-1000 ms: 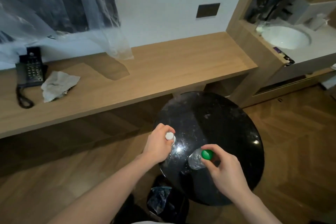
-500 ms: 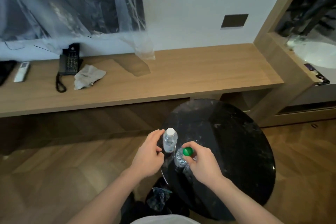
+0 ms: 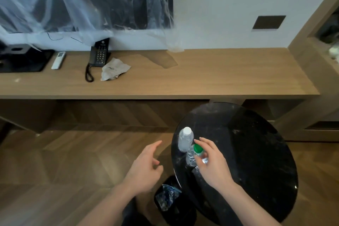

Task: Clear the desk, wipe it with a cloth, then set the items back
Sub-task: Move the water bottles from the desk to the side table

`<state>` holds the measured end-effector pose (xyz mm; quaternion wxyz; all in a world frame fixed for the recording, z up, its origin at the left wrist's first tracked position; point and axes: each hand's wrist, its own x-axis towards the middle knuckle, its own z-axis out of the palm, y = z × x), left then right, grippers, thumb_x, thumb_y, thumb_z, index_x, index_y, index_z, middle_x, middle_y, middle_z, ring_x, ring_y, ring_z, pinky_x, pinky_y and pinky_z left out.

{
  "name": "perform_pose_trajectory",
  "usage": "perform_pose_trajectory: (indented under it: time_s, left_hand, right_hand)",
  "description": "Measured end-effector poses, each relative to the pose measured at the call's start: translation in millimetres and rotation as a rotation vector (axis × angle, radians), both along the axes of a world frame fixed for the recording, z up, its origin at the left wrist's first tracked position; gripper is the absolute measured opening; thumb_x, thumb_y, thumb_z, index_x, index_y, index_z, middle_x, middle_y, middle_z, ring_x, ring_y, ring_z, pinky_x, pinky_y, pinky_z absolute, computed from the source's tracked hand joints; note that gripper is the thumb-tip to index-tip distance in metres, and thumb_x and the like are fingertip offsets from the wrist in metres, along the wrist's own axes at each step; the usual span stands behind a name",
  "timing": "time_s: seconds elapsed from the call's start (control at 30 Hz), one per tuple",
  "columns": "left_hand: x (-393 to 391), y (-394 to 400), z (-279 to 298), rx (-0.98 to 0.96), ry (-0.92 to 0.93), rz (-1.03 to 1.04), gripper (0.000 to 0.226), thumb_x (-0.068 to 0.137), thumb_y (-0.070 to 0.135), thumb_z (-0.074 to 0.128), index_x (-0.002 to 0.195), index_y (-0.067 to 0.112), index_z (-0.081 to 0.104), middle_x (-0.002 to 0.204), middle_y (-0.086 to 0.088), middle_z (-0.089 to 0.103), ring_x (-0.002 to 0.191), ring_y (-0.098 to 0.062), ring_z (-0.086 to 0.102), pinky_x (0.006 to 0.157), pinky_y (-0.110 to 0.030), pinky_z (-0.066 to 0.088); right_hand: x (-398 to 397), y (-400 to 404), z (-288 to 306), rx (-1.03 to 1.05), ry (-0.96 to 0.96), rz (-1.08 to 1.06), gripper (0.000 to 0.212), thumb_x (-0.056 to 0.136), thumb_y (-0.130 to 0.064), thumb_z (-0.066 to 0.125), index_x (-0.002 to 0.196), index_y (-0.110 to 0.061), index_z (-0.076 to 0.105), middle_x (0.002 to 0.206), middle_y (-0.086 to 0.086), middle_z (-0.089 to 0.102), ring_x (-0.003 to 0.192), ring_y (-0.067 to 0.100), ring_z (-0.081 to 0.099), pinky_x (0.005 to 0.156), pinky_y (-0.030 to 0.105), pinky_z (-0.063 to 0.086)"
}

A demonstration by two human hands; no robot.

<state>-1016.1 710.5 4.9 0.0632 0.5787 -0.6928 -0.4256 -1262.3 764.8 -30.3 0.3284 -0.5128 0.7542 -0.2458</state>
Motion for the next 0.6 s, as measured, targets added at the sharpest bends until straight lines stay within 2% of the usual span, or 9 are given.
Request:
perform_pose_trajectory:
  time_s: [0.13, 0.17, 0.23, 0.33, 0.47, 0.5, 0.53, 0.6]
  left_hand:
    - [18.7, -7.6, 16.3, -0.071, -0.018, -0.073, 0.077, 0.096, 0.032, 0.066, 0.154, 0.055, 0.021, 0.141, 0.026, 0.043, 0.112, 0.002, 0.059, 0.086, -0.022, 0.058]
    - [26.2, -9.8, 21.9, -0.107, -0.045, -0.105, 0.075, 0.096, 0.033, 0.065, 0.155, 0.051, 0.023, 0.150, 0.028, 0.035, 0.114, 0.000, 0.059, 0.088, -0.022, 0.056]
    - [44.4, -15.3, 31.7, -0.195, -0.117, -0.164, 0.072, 0.097, 0.036, 0.064, 0.157, 0.045, 0.025, 0.161, 0.027, 0.020, 0.125, -0.002, 0.055, 0.103, -0.026, 0.051]
    - [81.8, -24.8, 45.8, -0.275, -0.174, -0.161, 0.069, 0.098, 0.039, 0.062, 0.157, 0.042, 0.027, 0.165, 0.023, 0.013, 0.148, -0.005, 0.030, 0.120, -0.031, 0.036]
    - [151.3, -38.0, 66.5, -0.365, -0.220, -0.105, 0.069, 0.099, 0.042, 0.060, 0.159, 0.042, 0.025, 0.168, 0.020, 0.008, 0.155, -0.006, 0.011, 0.127, -0.035, 0.020]
    - [172.7, -40.6, 71.0, -0.372, -0.230, -0.080, 0.069, 0.100, 0.043, 0.059, 0.159, 0.042, 0.024, 0.168, 0.020, 0.005, 0.156, -0.007, 0.008, 0.128, -0.037, 0.017]
    - [195.1, -42.3, 75.2, -0.382, -0.240, -0.052, 0.069, 0.100, 0.044, 0.058, 0.160, 0.041, 0.023, 0.168, 0.020, 0.003, 0.157, -0.009, 0.005, 0.128, -0.038, 0.015]
    - [244.5, -44.4, 79.5, -0.415, -0.268, 0.006, 0.069, 0.100, 0.046, 0.055, 0.160, 0.041, 0.020, 0.168, 0.019, -0.002, 0.157, -0.011, 0.000, 0.127, -0.039, 0.012]
  right_hand:
    - [16.6, 10.8, 29.8, -0.079, -0.004, -0.026, 0.051, 0.094, -0.024, 0.075, 0.138, -0.044, 0.058, 0.144, -0.033, 0.041, 0.095, -0.002, 0.064, 0.084, 0.016, 0.059]
    - [24.1, 11.8, 39.8, -0.092, -0.008, -0.005, 0.050, 0.095, -0.026, 0.075, 0.138, -0.045, 0.058, 0.143, -0.035, 0.041, 0.096, -0.003, 0.064, 0.083, 0.012, 0.057]
    - [43.8, 9.1, 59.0, -0.087, -0.003, 0.081, 0.048, 0.095, -0.032, 0.073, 0.137, -0.048, 0.056, 0.142, -0.037, 0.040, 0.100, -0.006, 0.062, 0.083, 0.011, 0.055]
    - [83.4, -7.3, 82.7, -0.017, 0.016, 0.214, 0.048, 0.095, -0.045, 0.069, 0.140, -0.051, 0.053, 0.146, -0.043, 0.033, 0.103, -0.004, 0.062, 0.082, 0.011, 0.057]
    - [150.3, -40.4, 103.7, 0.057, 0.052, 0.359, 0.052, 0.095, -0.061, 0.060, 0.144, -0.059, 0.043, 0.154, -0.047, 0.013, 0.099, -0.009, 0.059, 0.086, 0.010, 0.051]
    - [168.5, -49.1, 107.0, 0.060, 0.066, 0.389, 0.055, 0.094, -0.064, 0.058, 0.146, -0.060, 0.040, 0.156, -0.046, 0.009, 0.106, -0.010, 0.057, 0.093, 0.011, 0.048]
    - [188.1, -58.2, 109.8, 0.058, 0.079, 0.420, 0.057, 0.094, -0.066, 0.057, 0.148, -0.059, 0.037, 0.156, -0.046, 0.005, 0.122, -0.010, 0.050, 0.103, 0.015, 0.044]
    - [230.5, -77.2, 116.5, 0.049, 0.101, 0.486, 0.062, 0.094, -0.069, 0.054, 0.151, -0.059, 0.032, 0.154, -0.048, -0.002, 0.148, -0.005, 0.028, 0.117, 0.024, 0.037]
